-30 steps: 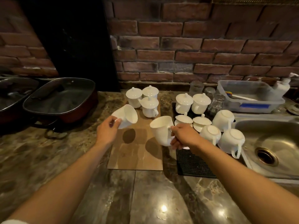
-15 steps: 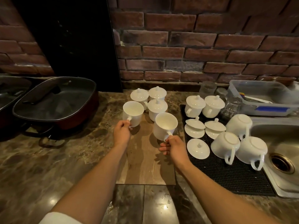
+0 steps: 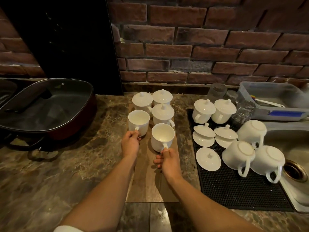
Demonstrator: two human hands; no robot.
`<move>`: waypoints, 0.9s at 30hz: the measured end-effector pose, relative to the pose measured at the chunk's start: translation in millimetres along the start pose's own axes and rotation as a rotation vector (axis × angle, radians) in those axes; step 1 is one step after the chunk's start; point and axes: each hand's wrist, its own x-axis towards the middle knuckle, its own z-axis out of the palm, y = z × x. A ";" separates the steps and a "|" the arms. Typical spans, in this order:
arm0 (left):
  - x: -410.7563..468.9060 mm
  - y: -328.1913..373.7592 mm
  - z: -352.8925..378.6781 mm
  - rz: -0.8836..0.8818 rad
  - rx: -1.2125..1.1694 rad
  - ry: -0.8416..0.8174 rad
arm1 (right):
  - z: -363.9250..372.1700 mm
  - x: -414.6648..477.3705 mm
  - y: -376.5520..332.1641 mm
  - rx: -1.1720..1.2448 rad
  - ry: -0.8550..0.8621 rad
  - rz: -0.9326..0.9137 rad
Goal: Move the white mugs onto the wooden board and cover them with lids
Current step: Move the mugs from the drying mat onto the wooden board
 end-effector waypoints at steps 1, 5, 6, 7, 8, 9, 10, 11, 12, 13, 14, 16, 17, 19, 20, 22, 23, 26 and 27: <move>1.1 -1.3 0.2 0.001 0.000 0.000 | 0.3 0.3 0.5 0.002 0.002 0.001; 4.2 -3.7 2.3 -0.001 -0.015 0.001 | 2.2 2.9 0.7 0.059 0.002 0.012; 5.0 -4.1 2.7 -0.001 -0.018 0.001 | 3.0 3.3 0.7 0.063 0.004 0.015; 5.6 -4.2 2.8 -0.002 -0.022 0.000 | 3.7 3.5 0.5 0.060 0.006 0.015; 6.8 -4.5 2.5 -0.004 -0.028 -0.002 | 4.6 4.0 0.5 0.053 0.010 0.015; 8.1 -5.3 2.3 -0.006 -0.038 -0.005 | 5.0 4.3 0.7 0.047 0.014 0.013; 9.1 -5.9 1.8 -0.007 -0.050 -0.009 | 5.6 4.6 0.6 0.048 0.016 0.012; 9.8 -6.2 1.4 -0.009 -0.059 -0.012 | 6.4 4.8 0.6 0.051 0.017 0.014; 10.4 -6.2 1.0 -0.010 -0.064 -0.011 | 7.3 4.9 0.8 0.048 0.017 0.016; 11.2 -6.2 1.0 -0.010 -0.067 -0.012 | 8.2 5.1 1.4 0.040 0.019 0.017; 11.7 -6.5 1.0 -0.011 -0.070 -0.013 | 9.3 5.3 2.2 0.029 0.023 0.019; 12.6 -6.8 1.6 -0.016 -0.079 -0.021 | 11.3 5.9 3.6 0.013 0.032 0.023; 13.1 -7.4 1.8 -0.019 -0.081 -0.027 | 12.1 6.4 4.2 0.009 0.037 0.025; 14.4 -7.4 1.6 -0.022 -0.082 -0.045 | 13.5 7.4 4.8 0.008 0.045 0.031; 14.9 -7.4 1.5 -0.024 -0.087 -0.057 | 14.0 7.9 4.9 0.013 0.047 0.036; 14.7 -7.1 1.9 -0.031 -0.094 -0.074 | 14.5 8.8 5.1 0.024 0.047 0.048; 14.3 -6.4 2.0 -0.033 -0.091 -0.076 | 14.8 9.1 5.2 0.027 0.045 0.055; 11.6 -3.8 3.3 -0.033 -0.065 -0.086 | 14.9 9.3 4.4 0.034 0.042 0.069; 10.2 -3.1 3.5 -0.036 -0.049 -0.090 | 14.8 8.8 4.3 0.030 0.045 0.069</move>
